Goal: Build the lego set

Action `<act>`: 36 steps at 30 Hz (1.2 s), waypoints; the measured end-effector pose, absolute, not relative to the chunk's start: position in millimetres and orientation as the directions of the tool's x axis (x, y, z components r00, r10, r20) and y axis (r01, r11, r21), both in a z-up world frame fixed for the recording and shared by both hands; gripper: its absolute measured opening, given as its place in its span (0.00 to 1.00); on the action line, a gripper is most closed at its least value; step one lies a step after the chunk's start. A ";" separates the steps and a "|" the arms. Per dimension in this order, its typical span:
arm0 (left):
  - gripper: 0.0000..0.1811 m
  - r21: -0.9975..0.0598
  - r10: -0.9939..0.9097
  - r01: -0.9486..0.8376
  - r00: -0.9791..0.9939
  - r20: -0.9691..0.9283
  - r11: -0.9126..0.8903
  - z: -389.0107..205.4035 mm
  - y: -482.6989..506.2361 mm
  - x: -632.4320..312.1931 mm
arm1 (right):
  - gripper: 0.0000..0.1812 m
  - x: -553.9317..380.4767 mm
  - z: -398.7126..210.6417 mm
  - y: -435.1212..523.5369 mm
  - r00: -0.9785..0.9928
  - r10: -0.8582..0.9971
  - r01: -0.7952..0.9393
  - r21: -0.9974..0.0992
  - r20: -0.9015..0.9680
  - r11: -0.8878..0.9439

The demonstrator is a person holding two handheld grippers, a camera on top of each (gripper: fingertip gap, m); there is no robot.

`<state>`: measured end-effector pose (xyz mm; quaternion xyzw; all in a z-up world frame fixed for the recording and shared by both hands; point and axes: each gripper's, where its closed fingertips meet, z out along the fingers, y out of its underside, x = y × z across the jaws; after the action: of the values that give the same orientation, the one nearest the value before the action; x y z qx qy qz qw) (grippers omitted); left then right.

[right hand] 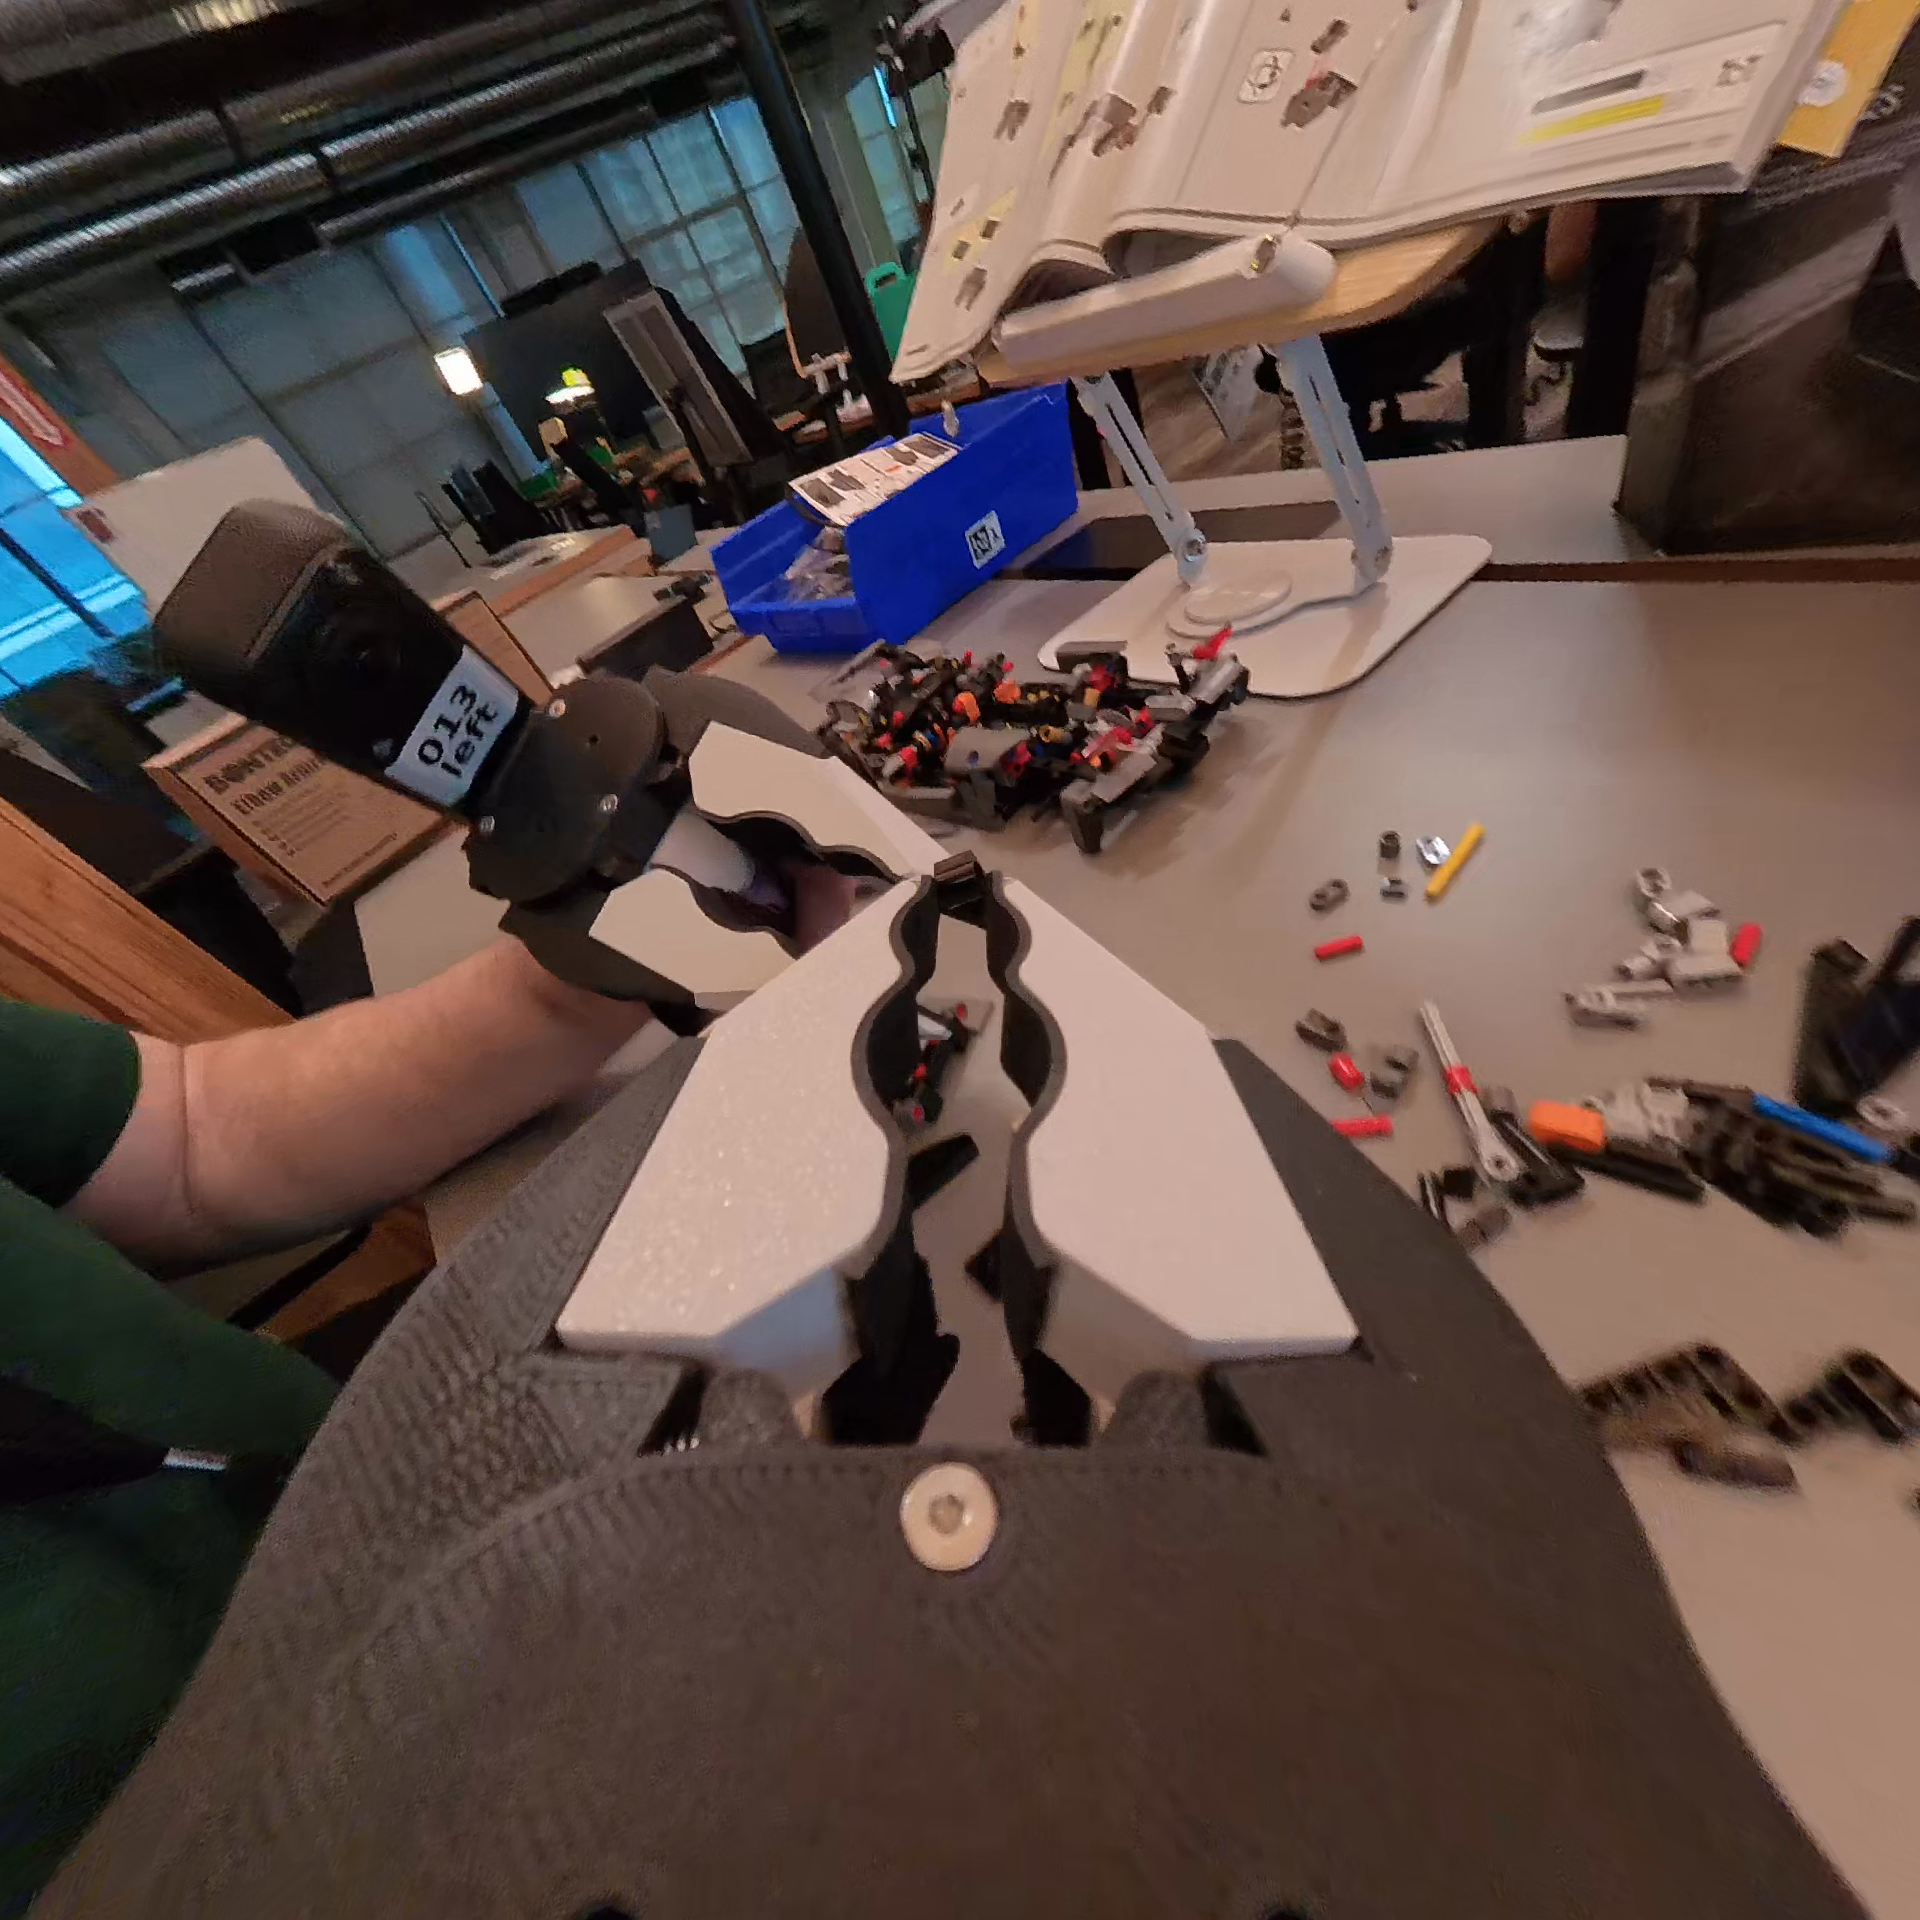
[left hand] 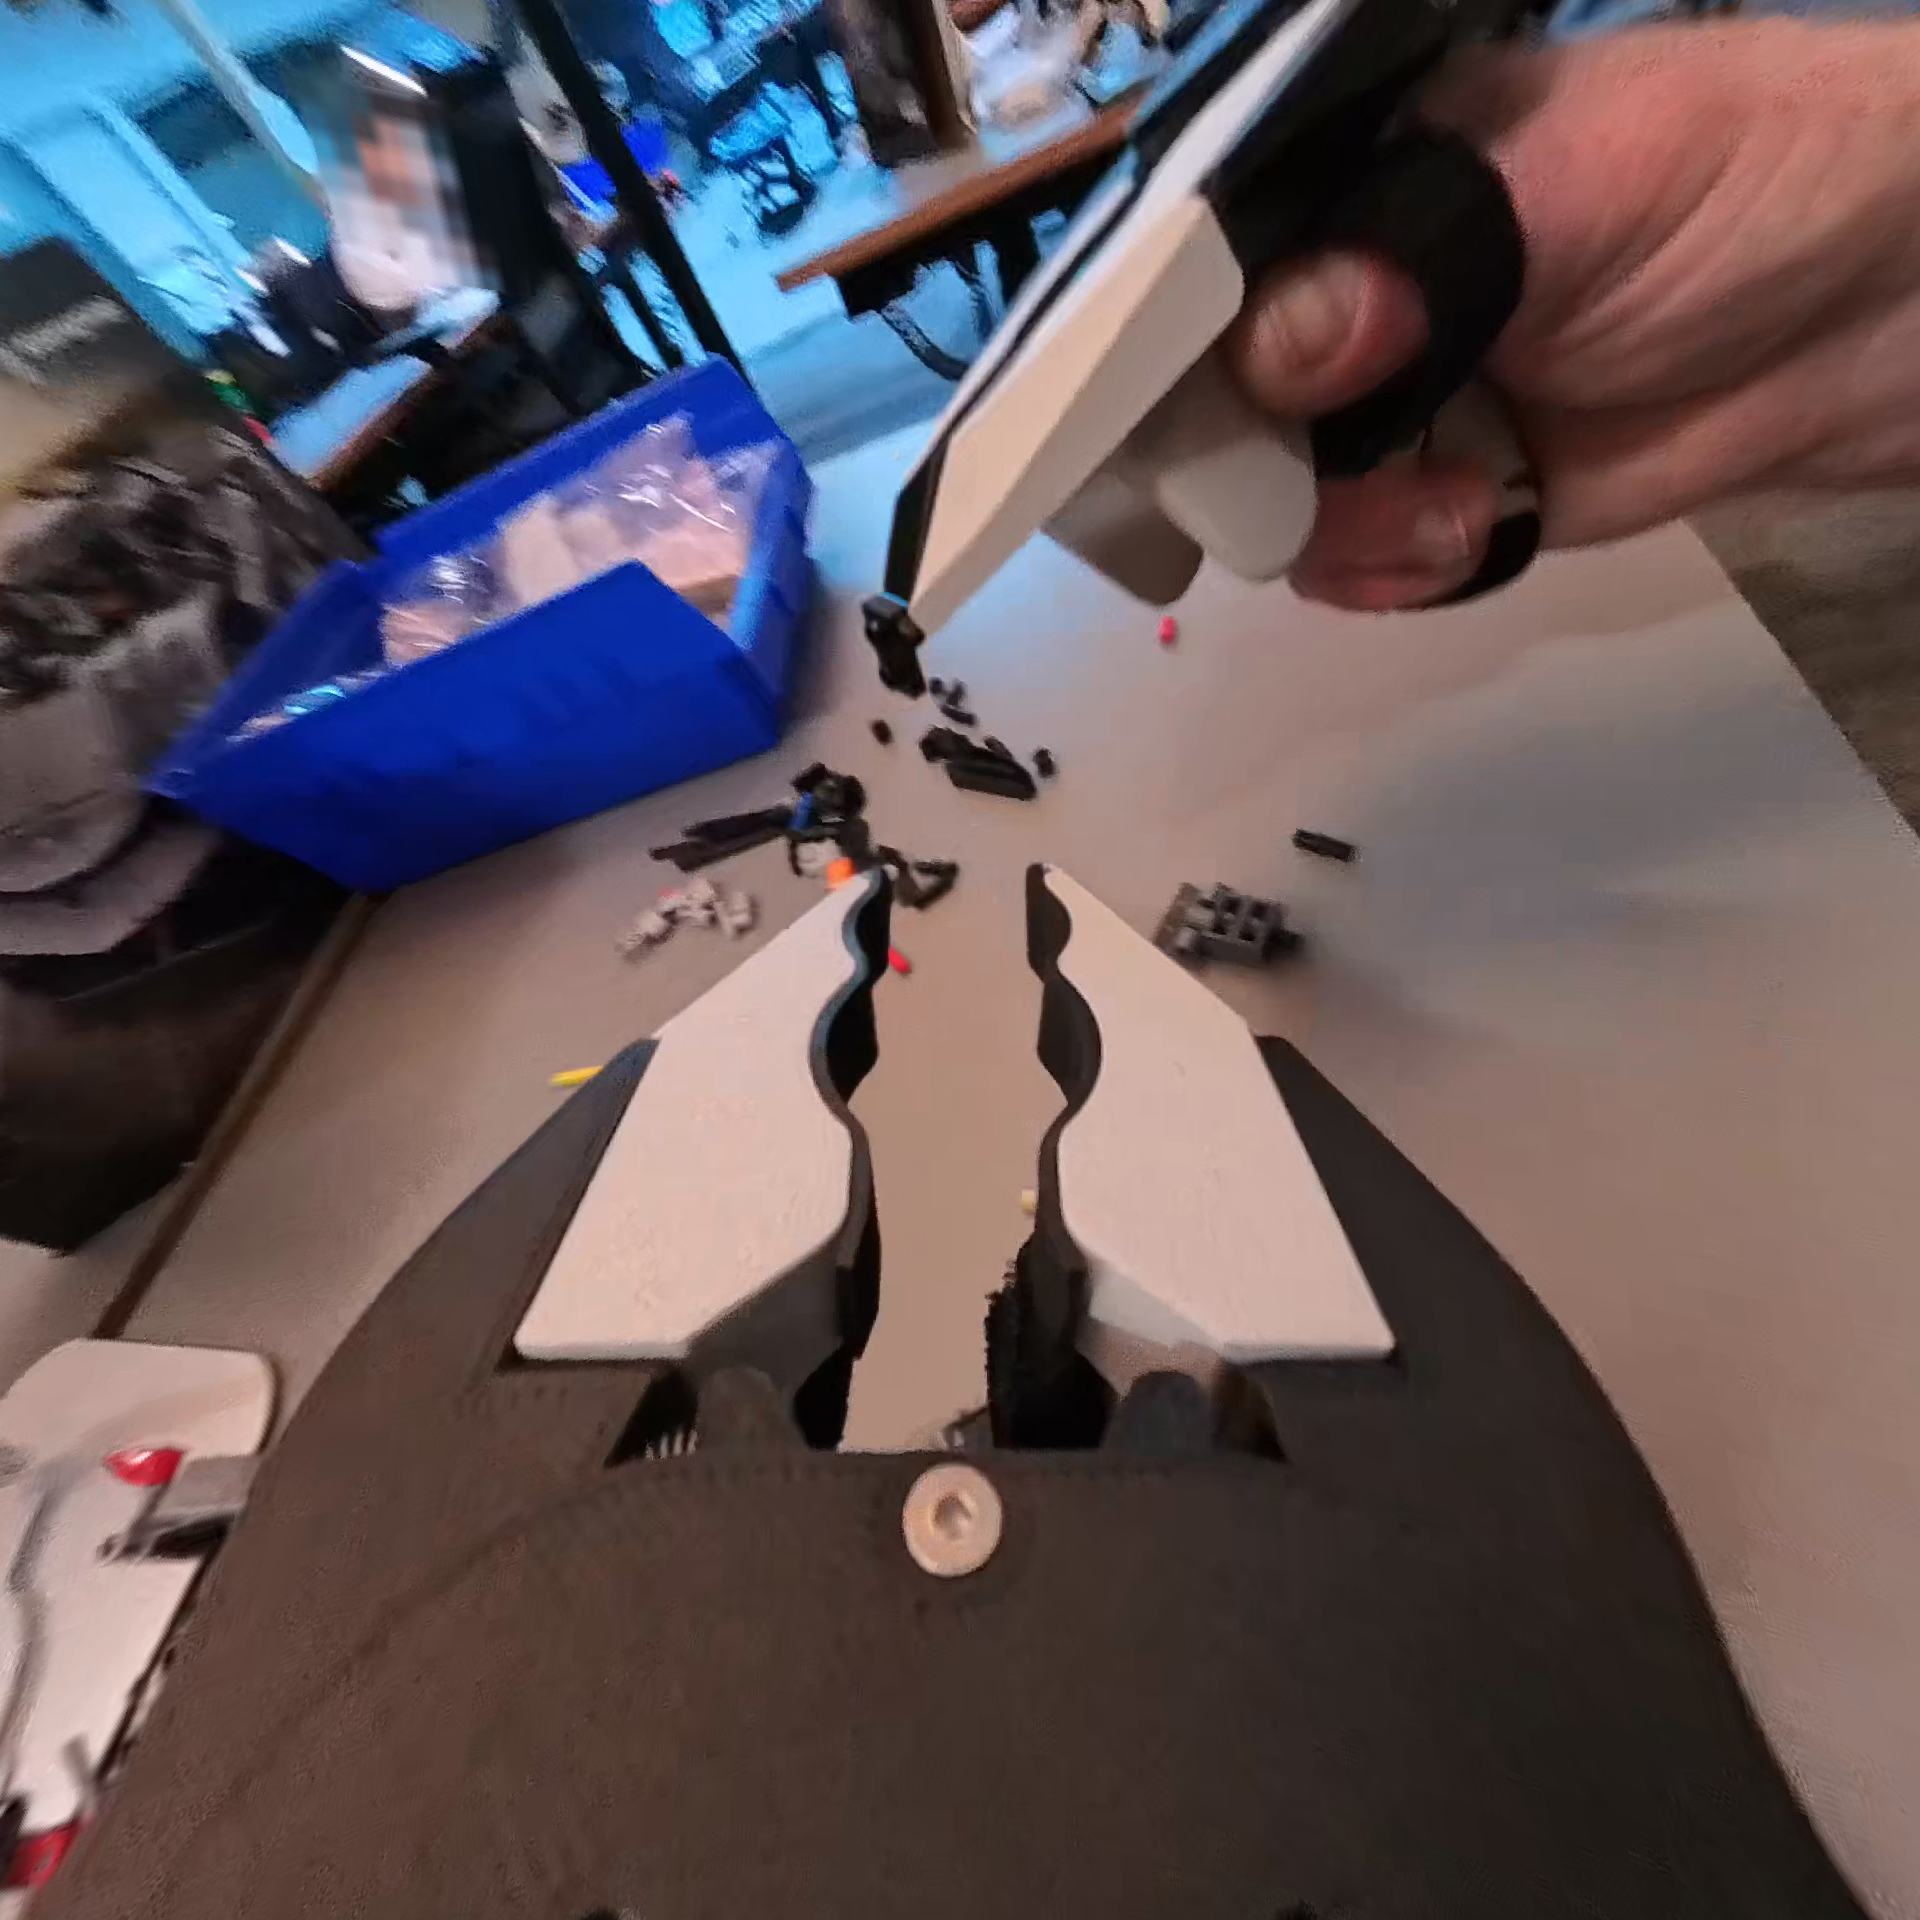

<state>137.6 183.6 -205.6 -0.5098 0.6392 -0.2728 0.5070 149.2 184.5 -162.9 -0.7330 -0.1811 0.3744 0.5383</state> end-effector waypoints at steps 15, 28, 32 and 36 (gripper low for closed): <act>0.16 -0.666 -0.905 -0.618 -0.222 -0.362 0.418 -277.5 147.2 158.9 | 0.03 188.0 -217.7 135.4 0.714 0.581 -0.084 -0.872 -0.390 -0.482; 0.14 -0.628 -0.895 -0.640 -0.274 -0.352 0.443 -293.8 138.1 175.6 | 0.04 196.7 -224.6 131.6 0.711 0.569 -0.119 -0.869 -0.412 -0.480; 0.10 -0.606 -0.890 -0.657 -0.264 -0.372 0.448 -294.7 140.3 175.6 | 0.04 199.0 -226.4 132.5 0.713 0.566 -0.119 -0.867 -0.414 -0.483; 0.10 -0.609 -0.894 -0.659 -0.260 -0.365 0.441 -294.8 138.5 173.5 | 0.04 199.0 -228.2 134.0 0.714 0.563 -0.121 -0.865 -0.416 -0.487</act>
<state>173.5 138.5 -294.8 -0.5006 0.7754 -0.1700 0.3454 199.0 134.0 -228.2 -0.7874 -0.1406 0.3512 0.4868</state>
